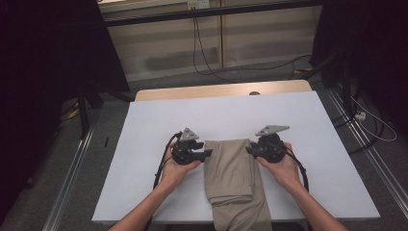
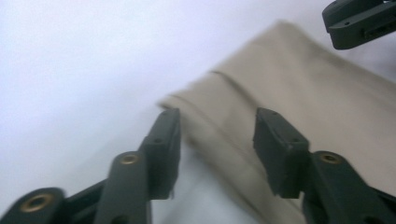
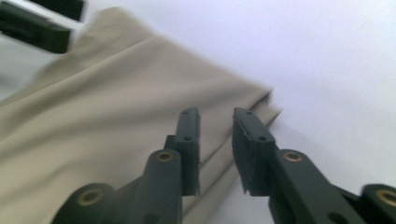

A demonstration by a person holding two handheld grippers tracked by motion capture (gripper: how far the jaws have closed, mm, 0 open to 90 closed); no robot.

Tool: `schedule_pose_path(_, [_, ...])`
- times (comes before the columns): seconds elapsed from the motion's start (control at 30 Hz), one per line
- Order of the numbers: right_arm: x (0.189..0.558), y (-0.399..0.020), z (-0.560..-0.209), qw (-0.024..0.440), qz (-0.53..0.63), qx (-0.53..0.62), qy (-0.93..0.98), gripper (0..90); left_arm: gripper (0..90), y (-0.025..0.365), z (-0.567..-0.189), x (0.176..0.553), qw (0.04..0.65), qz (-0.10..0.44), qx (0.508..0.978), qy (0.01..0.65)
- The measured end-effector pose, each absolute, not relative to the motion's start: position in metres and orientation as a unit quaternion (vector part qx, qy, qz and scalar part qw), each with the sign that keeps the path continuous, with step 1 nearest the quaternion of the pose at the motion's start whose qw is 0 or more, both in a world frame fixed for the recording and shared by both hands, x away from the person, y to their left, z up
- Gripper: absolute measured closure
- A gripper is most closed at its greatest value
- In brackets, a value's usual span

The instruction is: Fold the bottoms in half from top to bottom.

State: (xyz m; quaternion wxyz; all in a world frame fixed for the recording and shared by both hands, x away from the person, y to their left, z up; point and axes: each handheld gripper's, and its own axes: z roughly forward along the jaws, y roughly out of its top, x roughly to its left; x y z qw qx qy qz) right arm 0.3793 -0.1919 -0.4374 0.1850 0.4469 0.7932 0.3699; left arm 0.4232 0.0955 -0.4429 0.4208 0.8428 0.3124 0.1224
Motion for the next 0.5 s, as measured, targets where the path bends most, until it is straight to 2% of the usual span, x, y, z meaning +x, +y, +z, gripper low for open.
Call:
schedule_pose_path(0.03, [0.388,-0.191,-0.44,0.186,0.37,0.453,0.789,68.2,47.8,0.095,-0.444,0.429,0.422,0.131,0.842,0.311])
schedule_pose_path(0.13, [0.408,-0.189,-0.45,0.192,0.358,0.469,0.784,66.3,43.7,0.093,-0.448,0.442,0.424,0.112,0.837,0.327])
schedule_pose_path(0.17, [0.413,-0.189,-0.453,0.191,0.355,0.475,0.782,69.1,43.3,0.091,-0.45,0.445,0.423,0.114,0.836,0.329])
schedule_pose_path(0.23, [0.416,-0.189,-0.457,0.197,0.351,0.482,0.778,87.9,43.1,0.089,-0.453,0.45,0.424,0.104,0.836,0.332])
schedule_pose_path(0.27, [0.416,-0.19,-0.457,0.197,0.354,0.48,0.778,90.0,45.2,0.088,-0.455,0.451,0.417,0.102,0.837,0.339])
schedule_pose_path(0.3, [0.416,-0.192,-0.456,0.204,0.351,0.485,0.774,90.0,51.7,0.088,-0.457,0.451,0.421,0.088,0.835,0.343])
schedule_pose_path(0.33, [0.416,-0.194,-0.455,0.207,0.353,0.487,0.772,90.0,63.0,0.089,-0.459,0.452,0.422,0.081,0.837,0.34])
schedule_pose_path(0.37, [0.415,-0.196,-0.453,0.211,0.351,0.489,0.77,90.0,66.6,0.089,-0.459,0.452,0.425,0.078,0.83,0.352])
schedule_pose_path(0.43, [0.415,-0.202,-0.452,0.212,0.349,0.493,0.768,90.0,71.1,0.091,-0.459,0.454,0.428,0.066,0.829,0.353])
schedule_pose_path(0.5, [0.413,-0.21,-0.451,0.216,0.348,0.496,0.766,90.0,70.4,0.092,-0.458,0.454,0.43,0.067,0.827,0.356])
